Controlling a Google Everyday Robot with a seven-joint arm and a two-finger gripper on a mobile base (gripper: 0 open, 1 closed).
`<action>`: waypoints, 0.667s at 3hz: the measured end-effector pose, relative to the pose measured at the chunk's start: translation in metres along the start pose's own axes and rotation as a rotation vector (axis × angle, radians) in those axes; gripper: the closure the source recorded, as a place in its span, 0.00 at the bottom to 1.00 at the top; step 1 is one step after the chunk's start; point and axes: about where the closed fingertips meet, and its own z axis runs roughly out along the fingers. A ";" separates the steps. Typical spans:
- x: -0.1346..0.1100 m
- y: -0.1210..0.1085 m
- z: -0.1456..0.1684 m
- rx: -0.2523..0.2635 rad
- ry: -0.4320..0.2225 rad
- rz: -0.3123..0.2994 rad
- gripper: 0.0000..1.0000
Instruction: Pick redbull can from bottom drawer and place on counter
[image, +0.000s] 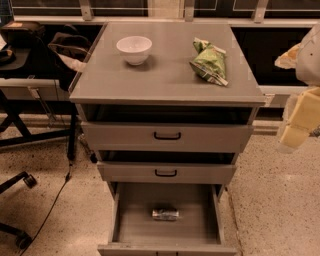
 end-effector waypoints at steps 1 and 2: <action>0.000 0.000 0.000 0.000 0.000 0.000 0.00; 0.005 0.003 0.010 -0.027 -0.050 0.015 0.00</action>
Offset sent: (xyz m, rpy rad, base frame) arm -0.0023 -0.0118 -0.0408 0.1891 0.0714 0.0138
